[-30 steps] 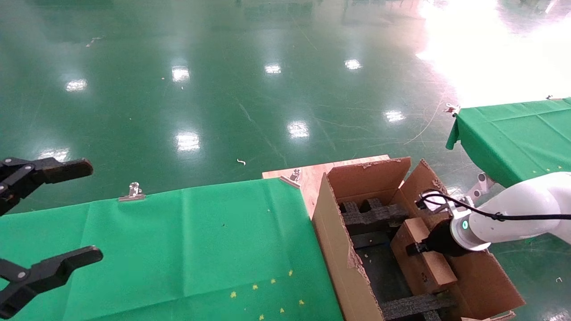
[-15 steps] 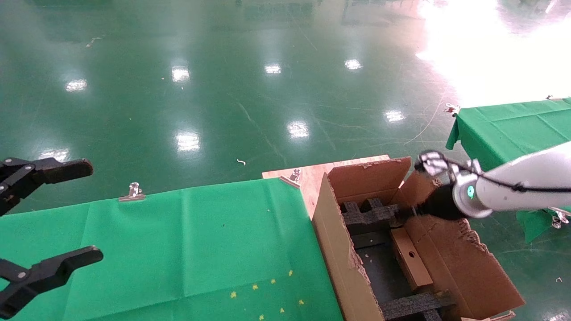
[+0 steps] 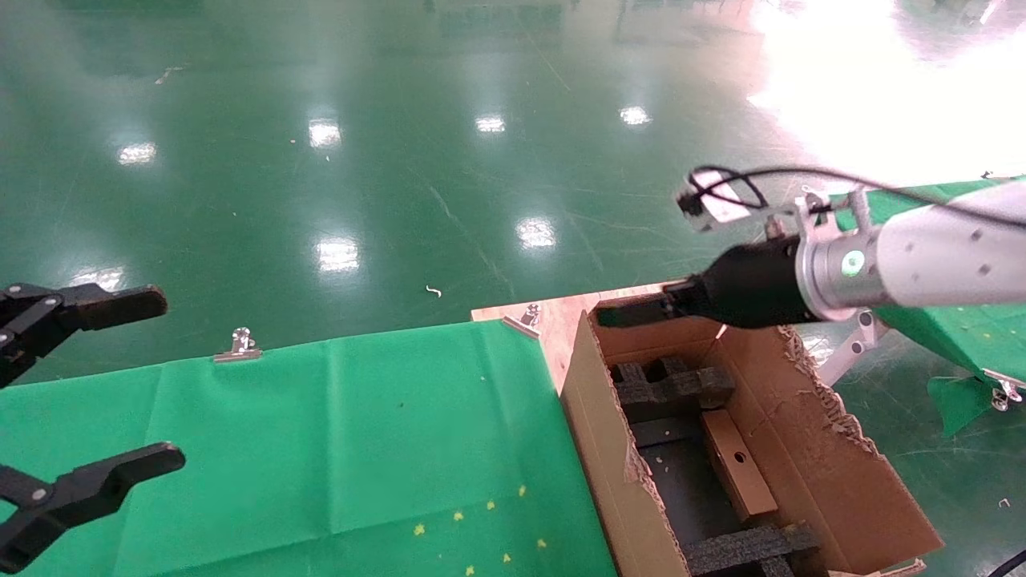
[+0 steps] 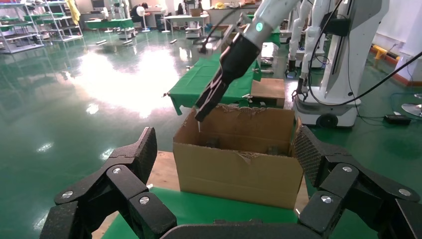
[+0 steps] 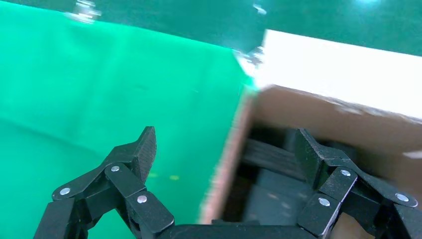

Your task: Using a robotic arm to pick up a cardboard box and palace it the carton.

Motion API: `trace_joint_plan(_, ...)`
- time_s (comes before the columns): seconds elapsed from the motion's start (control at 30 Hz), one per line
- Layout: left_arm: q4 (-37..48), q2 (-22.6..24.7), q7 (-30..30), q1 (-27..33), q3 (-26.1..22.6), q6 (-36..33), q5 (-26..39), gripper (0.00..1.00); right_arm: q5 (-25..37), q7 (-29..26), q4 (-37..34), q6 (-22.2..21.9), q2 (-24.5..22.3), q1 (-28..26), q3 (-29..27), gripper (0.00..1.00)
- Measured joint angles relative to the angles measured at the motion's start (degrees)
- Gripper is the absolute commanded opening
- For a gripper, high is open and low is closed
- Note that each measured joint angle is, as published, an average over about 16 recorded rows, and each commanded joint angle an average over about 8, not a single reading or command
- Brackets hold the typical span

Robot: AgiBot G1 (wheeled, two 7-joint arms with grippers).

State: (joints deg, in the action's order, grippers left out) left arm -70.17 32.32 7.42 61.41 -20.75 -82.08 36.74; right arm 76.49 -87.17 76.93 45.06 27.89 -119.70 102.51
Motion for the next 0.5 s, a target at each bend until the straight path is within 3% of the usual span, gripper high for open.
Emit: trace_joint_plan(0.5, 0.0, 0.0, 0.0, 0.0, 0.0, 0.0, 0.0, 1.0, -5.2, 5.0, 1.0, 3.2, -0.3, 0.9, -4.6, 1.0)
